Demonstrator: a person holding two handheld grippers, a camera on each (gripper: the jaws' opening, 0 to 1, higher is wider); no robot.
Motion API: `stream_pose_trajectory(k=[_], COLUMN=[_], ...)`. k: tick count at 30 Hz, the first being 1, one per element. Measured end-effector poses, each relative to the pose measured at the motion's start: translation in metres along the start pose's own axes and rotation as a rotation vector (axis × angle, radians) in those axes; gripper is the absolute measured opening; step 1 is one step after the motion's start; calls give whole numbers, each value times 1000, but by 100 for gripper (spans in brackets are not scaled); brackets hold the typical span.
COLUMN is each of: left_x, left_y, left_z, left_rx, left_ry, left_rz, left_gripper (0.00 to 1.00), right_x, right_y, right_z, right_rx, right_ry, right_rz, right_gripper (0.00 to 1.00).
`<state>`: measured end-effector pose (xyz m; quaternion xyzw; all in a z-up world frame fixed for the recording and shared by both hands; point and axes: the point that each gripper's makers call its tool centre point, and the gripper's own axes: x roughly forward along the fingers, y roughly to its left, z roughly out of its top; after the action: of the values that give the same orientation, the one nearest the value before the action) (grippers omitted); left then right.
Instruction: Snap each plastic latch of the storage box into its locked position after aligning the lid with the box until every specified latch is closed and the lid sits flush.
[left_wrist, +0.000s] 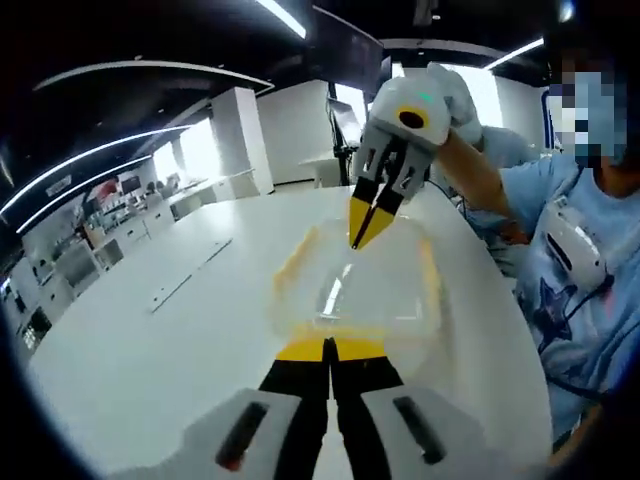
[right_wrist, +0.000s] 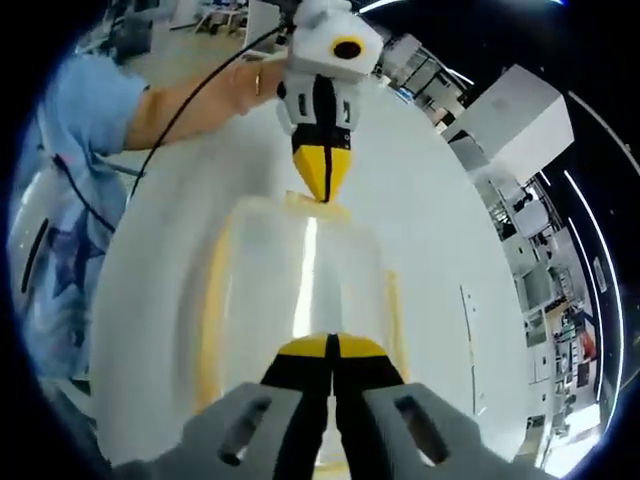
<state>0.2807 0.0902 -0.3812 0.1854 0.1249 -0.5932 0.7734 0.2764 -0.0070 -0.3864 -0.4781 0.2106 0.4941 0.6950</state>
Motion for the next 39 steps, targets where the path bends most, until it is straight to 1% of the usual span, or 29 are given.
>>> stream_pose_trajectory(k=[3,5,8,10,14,17,21,23,25,26,28,29,31,35,37,39], left_x=[0,1,4,5,3,4,5,5,7,9,15,15,14,14,14,14], left_y=[3,6,4,2,4,6,4,6,5,3,0,4,4,5,6,5], left_z=[-3,-6,-6,-4,-3,-8,-10,-11,-13,-18,-19,-24,-21,-22,-22,-21], left_rx=[-8,-21,-27,-12,-9,-24,-36,-44,-48,-54,-58,-56,-46,-42,-50,-59], left_ry=[-8,-7,-5,-5,-15,-8,-4,-4,6,29,35,63,50,43,34,34], left_rz=[8,11,5,3,-5,-6,-10,-17,-21,-28,-42,-20,-27,-31,-36,-36], left_gripper=[0,0,0,0,0,0,0,0,0,0,0,0,0,0,0,0], right_x=[1,1,2,2,2,1,0,-1,-2,-3,-3,-3,-4,-4,-5,-7], right_y=[0,0,0,-1,0,1,2,4,6,7,8,8,8,9,11,13], right_z=[0,0,0,-1,-2,-2,-2,-3,-3,-3,-4,-4,-3,-2,-2,-4], right_rx=[8,4,-8,-12,-24,-29,-45,-52,-54,-57,-56,-54,-52,-58,-64,-76], right_ry=[0,12,32,49,67,82,93,98,105,109,112,112,107,103,112,135], right_rz=[8,12,12,9,7,6,-1,2,6,10,11,11,4,-14,-20,-29], right_gripper=[0,0,0,0,0,0,0,0,0,0,0,0,0,0,0,0])
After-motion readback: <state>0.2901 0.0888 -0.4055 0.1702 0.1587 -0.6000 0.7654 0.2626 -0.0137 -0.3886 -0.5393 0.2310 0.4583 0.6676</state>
